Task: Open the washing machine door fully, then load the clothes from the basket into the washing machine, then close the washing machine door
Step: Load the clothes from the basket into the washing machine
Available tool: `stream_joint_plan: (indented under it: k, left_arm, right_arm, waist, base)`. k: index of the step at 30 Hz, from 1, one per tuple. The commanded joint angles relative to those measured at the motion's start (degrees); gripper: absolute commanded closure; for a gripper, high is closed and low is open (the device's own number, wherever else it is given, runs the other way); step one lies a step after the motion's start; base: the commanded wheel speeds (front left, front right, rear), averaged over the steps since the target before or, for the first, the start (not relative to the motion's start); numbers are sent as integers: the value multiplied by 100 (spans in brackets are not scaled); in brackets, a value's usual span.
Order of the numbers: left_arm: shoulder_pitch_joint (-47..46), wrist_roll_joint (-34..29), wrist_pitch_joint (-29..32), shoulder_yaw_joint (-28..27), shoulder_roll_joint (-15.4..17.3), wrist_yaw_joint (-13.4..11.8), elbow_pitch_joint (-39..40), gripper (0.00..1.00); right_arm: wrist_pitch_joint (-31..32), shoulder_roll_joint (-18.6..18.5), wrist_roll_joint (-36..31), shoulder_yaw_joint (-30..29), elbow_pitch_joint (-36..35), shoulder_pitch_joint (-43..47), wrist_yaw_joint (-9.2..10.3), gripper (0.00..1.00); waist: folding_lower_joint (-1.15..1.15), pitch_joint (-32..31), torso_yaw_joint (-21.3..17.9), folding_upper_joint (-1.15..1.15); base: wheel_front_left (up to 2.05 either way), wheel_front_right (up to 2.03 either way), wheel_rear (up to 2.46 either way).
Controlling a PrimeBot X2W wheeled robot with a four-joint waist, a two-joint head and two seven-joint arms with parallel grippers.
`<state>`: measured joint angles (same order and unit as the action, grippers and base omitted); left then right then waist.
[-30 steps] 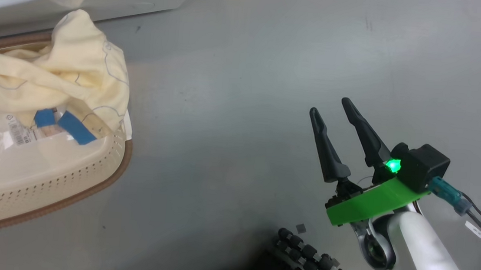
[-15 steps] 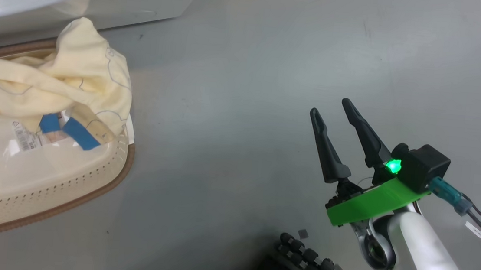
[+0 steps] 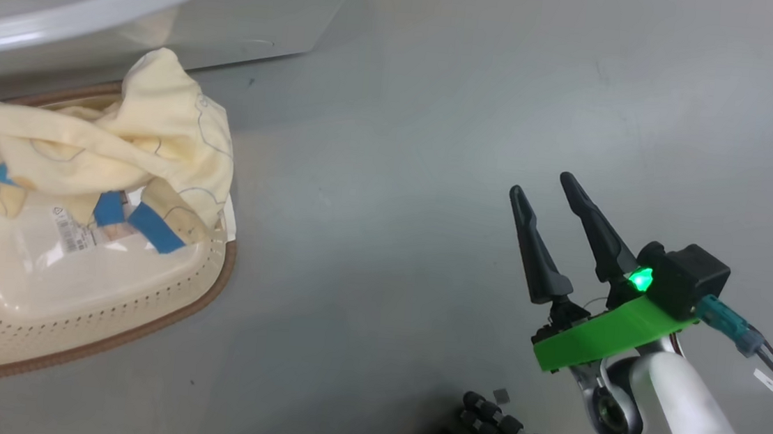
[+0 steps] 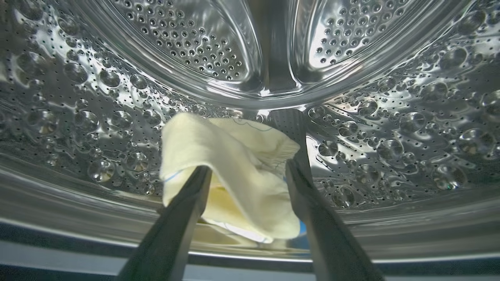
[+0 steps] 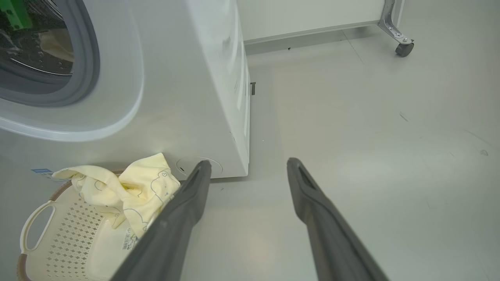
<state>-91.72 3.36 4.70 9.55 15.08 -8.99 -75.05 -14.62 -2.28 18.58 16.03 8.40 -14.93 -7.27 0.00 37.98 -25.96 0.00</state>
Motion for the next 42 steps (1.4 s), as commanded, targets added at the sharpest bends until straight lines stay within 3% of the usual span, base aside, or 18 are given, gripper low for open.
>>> stream_joint_plan:
  k: [1,18,33,42]
  left_arm:
    - [-126,49,-66,13,111,-38,162,0]
    - [775,621,-1065,-241,-326,-52,139,0]
    - [1878,948,-1831,-273,-671,385,154,0]
    - [2615,1041,-1963,-248,-887,538,534,0]
  right_arm:
    - [-38,-60,-42,24,-132,128,-22,0]
    - [-38,-60,-322,-220,-123,80,-22,0]
    - [-38,-60,-659,-625,-4,385,-22,0]
    - [-38,-60,-821,-866,-19,580,-22,0]
  waist:
    - [0,-63,48,0]
    - [0,-737,539,0]
    - [0,-1752,948,0]
    - [0,-2163,1185,0]
  base:
    - [0,0,0]
    - [0,0,0]
    - [0,0,0]
    - [0,0,0]
